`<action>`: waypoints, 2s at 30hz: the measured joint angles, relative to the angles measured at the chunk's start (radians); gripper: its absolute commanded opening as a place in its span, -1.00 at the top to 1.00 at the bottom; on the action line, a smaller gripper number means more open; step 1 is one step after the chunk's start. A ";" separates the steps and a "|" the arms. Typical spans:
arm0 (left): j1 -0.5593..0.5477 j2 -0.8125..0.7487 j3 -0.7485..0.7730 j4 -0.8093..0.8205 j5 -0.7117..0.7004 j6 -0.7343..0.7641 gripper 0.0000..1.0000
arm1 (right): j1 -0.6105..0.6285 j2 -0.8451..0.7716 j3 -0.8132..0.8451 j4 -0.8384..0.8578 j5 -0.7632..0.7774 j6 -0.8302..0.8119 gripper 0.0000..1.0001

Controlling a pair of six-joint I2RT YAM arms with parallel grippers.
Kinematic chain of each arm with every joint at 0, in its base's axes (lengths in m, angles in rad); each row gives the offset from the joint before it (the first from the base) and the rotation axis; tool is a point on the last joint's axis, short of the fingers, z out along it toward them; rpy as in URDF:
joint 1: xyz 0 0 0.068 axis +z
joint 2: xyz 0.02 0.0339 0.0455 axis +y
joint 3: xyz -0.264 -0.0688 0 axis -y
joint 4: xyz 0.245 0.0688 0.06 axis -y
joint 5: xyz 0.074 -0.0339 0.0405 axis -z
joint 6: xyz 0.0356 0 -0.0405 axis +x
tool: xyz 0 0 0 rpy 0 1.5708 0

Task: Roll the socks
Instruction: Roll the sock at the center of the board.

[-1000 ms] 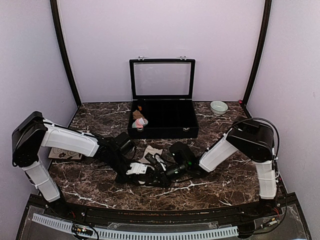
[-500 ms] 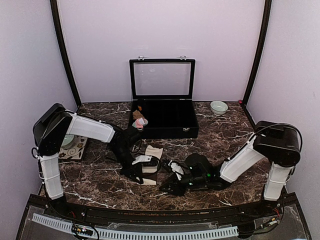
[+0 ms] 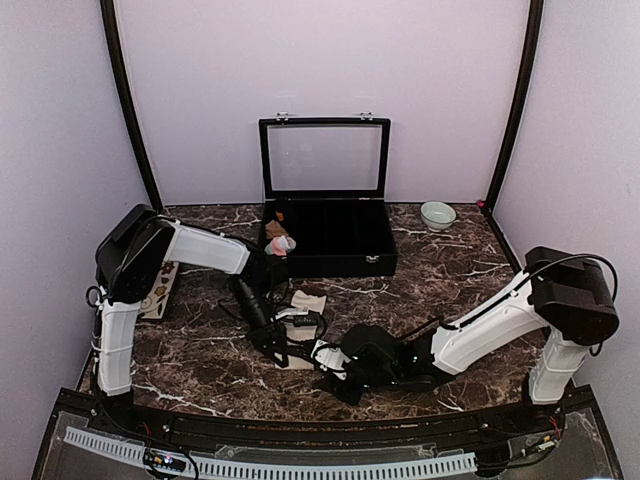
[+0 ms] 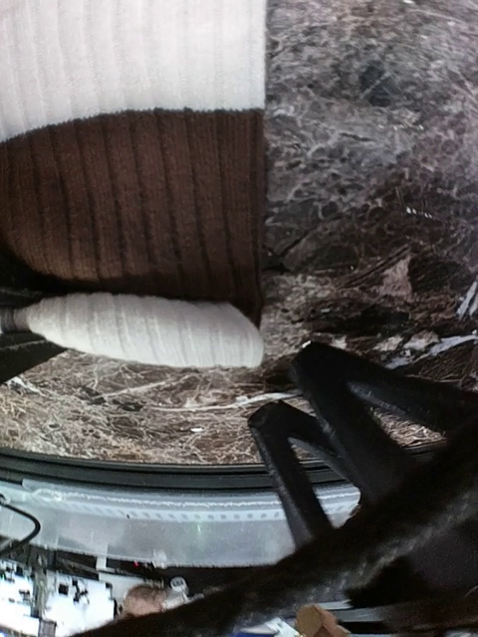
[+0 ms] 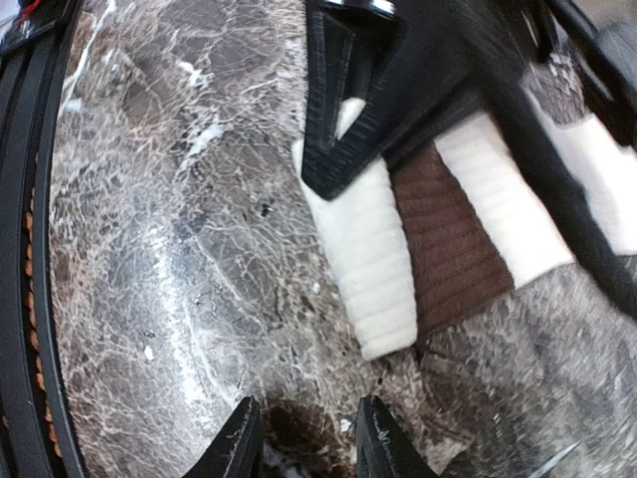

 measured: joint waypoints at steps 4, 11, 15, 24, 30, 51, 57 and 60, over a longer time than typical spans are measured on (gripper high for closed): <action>0.012 0.057 0.060 -0.082 0.029 -0.003 0.77 | 0.023 0.000 0.054 -0.068 0.046 -0.089 0.32; 0.026 0.106 0.103 -0.161 0.060 -0.013 0.74 | 0.043 0.017 0.151 -0.119 0.077 -0.227 0.33; 0.031 0.118 0.111 -0.190 0.065 -0.021 0.73 | 0.040 0.083 0.206 -0.106 0.081 -0.288 0.35; 0.031 0.134 0.122 -0.228 0.066 -0.021 0.72 | -0.007 0.167 0.243 -0.066 0.066 -0.354 0.35; 0.031 0.141 0.131 -0.242 0.065 -0.021 0.69 | -0.020 0.173 0.243 -0.057 0.061 -0.360 0.42; 0.035 0.150 0.142 -0.293 0.079 -0.029 -0.97 | -0.020 0.168 0.208 -0.017 -0.012 -0.306 0.77; 0.031 0.046 0.087 -0.306 0.100 -0.062 -0.98 | -0.022 0.185 0.223 -0.013 -0.085 -0.273 0.90; 0.044 -0.016 0.031 -0.241 0.053 -0.069 -0.98 | -0.021 0.225 0.245 0.019 -0.123 -0.243 0.95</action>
